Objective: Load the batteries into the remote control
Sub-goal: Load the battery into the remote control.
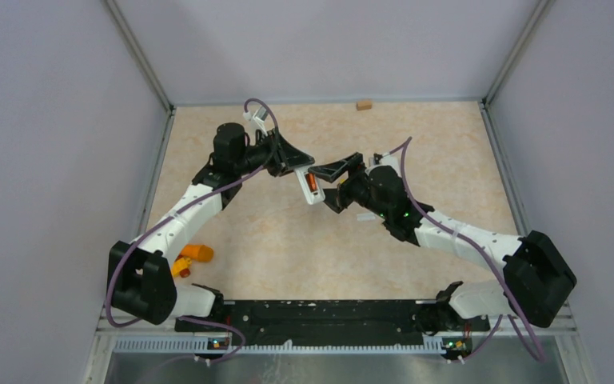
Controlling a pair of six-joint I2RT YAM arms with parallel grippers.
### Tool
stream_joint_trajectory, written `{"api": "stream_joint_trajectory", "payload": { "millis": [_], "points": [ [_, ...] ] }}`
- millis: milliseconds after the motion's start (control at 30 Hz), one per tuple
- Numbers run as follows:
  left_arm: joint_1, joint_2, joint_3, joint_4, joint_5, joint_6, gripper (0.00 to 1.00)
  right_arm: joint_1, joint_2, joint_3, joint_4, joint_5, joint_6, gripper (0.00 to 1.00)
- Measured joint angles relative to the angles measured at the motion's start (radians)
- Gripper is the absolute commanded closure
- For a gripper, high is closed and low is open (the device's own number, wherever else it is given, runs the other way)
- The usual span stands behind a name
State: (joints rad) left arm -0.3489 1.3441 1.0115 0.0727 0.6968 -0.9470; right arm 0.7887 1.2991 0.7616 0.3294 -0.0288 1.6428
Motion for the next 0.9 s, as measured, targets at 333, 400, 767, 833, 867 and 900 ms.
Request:
{"api": "stream_joint_trajectory", "payload": {
  "millis": [333, 400, 767, 833, 867, 900],
  "points": [
    [0.006, 0.000, 0.000, 0.002, 0.024, -0.039, 1.00, 0.000, 0.013, -0.008, 0.045, -0.022, 0.000, 0.44],
    [0.006, 0.000, 0.002, 0.001, 0.026, -0.047, 1.00, 0.000, 0.013, -0.010, 0.052, -0.023, 0.000, 0.47],
    [0.013, 0.000, 0.008, -0.023, 0.049, -0.121, 1.00, 0.000, -0.010, -0.036, 0.114, -0.007, -0.087, 0.60],
    [0.016, 0.000, 0.008, -0.016, 0.063, -0.143, 1.00, 0.001, -0.023, -0.042, 0.125, 0.007, -0.123, 0.61],
    [0.018, 0.000, 0.008, -0.012, 0.071, -0.154, 1.00, 0.001, -0.029, -0.044, 0.129, 0.012, -0.141, 0.61],
    [0.021, 0.000, 0.008, -0.005, 0.079, -0.170, 1.00, 0.002, -0.035, -0.044, 0.137, 0.018, -0.162, 0.61]
  ]
}}
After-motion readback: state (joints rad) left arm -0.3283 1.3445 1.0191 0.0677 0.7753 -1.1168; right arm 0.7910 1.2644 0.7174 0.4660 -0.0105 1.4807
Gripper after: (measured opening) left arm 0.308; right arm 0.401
